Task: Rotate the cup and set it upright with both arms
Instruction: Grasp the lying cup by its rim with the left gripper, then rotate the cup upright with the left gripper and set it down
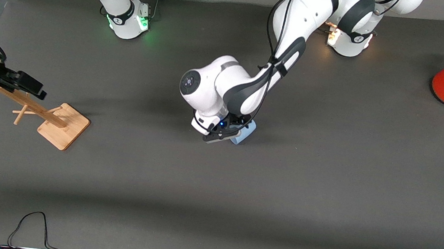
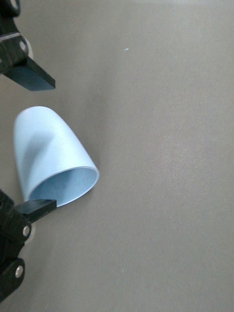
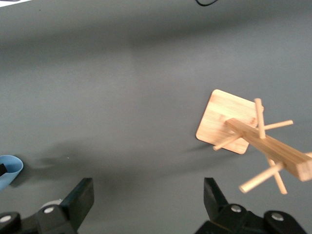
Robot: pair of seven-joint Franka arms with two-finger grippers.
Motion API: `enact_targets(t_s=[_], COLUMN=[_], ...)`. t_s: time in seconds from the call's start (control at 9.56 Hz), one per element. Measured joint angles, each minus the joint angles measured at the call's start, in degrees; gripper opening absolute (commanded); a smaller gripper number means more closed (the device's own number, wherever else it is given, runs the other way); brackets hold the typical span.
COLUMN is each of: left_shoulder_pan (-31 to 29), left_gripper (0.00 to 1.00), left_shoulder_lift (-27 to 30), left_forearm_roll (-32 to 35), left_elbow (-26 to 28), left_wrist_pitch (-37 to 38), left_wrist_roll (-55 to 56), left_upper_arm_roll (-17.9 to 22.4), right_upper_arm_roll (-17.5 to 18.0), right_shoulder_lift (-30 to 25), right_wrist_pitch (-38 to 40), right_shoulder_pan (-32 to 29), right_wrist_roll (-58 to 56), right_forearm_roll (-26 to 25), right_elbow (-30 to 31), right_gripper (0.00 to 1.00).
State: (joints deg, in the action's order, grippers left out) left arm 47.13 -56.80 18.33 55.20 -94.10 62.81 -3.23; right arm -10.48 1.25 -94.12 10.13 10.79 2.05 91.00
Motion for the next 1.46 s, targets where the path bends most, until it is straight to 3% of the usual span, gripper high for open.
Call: enact_targets(t_s=[0.21, 0.42, 0.73, 1.46], left_shoulder_pan=[-0.02, -0.02, -0.06, -2.84], left_gripper=[0.93, 0.76, 0.0, 0.0], left_shoulder_lift=[-1.28, -2.12, -3.2, -2.69], left_forearm_roll=[0.41, 0.48, 0.53, -0.21], left_elbow=[-0.25, -0.23, -0.25, -3.08], left_wrist_pitch=[0.24, 1.36, 5.08, 8.54], left_wrist_roll=[-3.63, -7.35, -16.67, -28.41], left_upper_arm_roll=[0.05, 0.1, 0.15, -0.12], right_upper_arm_roll=[9.7, 17.42, 18.05, 16.86], right_shoulder_lift=[-1.86, -2.2, -2.31, -2.73], right_wrist_pitch=[-0.5, -1.57, -2.42, -2.7], right_shoulder_pan=[-9.45, -16.92, -17.47, -18.69], right_wrist_roll=[0.0, -0.28, -1.24, -1.66], right_forearm_roll=[-1.06, -1.16, -1.16, -1.17], right_elbow=[2.54, 3.79, 4.84, 5.1], right_gripper=[1.0, 1.0, 1.0, 1.0])
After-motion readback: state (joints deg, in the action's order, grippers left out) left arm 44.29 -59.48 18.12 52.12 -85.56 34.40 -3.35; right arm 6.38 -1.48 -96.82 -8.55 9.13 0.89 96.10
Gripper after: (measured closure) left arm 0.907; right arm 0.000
